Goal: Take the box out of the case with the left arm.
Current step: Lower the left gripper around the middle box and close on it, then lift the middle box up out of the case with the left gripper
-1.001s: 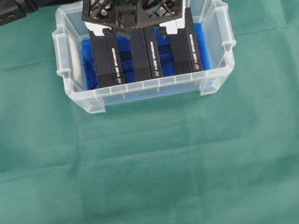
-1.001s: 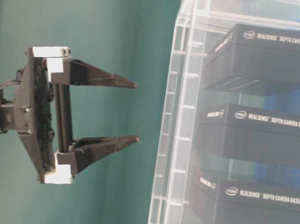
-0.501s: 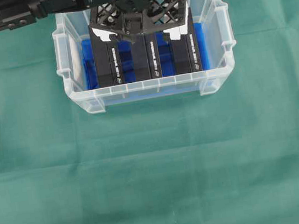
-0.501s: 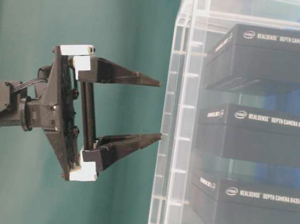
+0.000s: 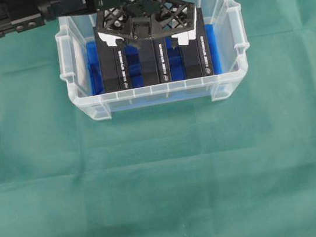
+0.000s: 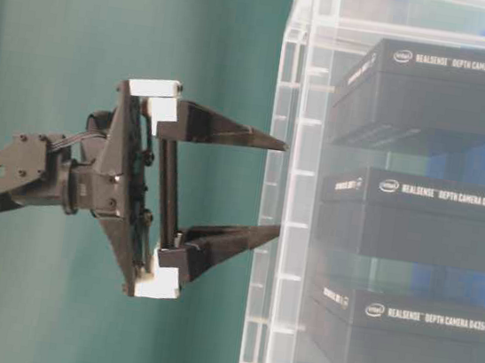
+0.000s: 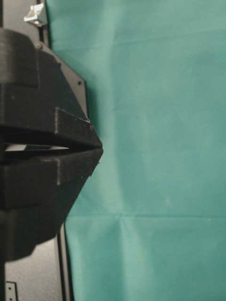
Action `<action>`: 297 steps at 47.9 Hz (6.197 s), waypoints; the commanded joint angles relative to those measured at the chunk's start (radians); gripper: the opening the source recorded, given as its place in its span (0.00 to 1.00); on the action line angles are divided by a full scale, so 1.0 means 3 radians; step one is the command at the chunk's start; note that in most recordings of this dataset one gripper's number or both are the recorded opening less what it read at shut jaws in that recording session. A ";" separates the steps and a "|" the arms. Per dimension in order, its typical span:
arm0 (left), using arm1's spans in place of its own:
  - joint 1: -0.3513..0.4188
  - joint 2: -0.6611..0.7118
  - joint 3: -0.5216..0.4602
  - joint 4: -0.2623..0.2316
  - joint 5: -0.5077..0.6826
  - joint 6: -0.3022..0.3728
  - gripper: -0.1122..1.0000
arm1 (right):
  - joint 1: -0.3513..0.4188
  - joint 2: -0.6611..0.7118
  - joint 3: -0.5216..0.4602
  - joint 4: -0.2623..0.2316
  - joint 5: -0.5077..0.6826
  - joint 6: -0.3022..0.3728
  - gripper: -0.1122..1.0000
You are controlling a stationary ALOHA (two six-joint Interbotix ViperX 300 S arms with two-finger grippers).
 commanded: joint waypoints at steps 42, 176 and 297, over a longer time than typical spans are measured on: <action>0.0133 -0.0041 0.0501 0.0026 -0.0552 0.0015 0.85 | -0.0005 0.0000 0.0000 -0.0026 -0.0015 -0.0005 0.10; 0.0164 -0.0297 -0.1329 0.0026 0.1104 -0.0194 0.68 | -0.0005 -0.0015 0.0026 -0.0026 -0.0082 0.0000 0.10; -0.1227 -0.0307 -0.1150 0.0072 0.1099 -0.1508 0.68 | -0.0005 -0.0026 0.0031 -0.0026 -0.0077 -0.0010 0.10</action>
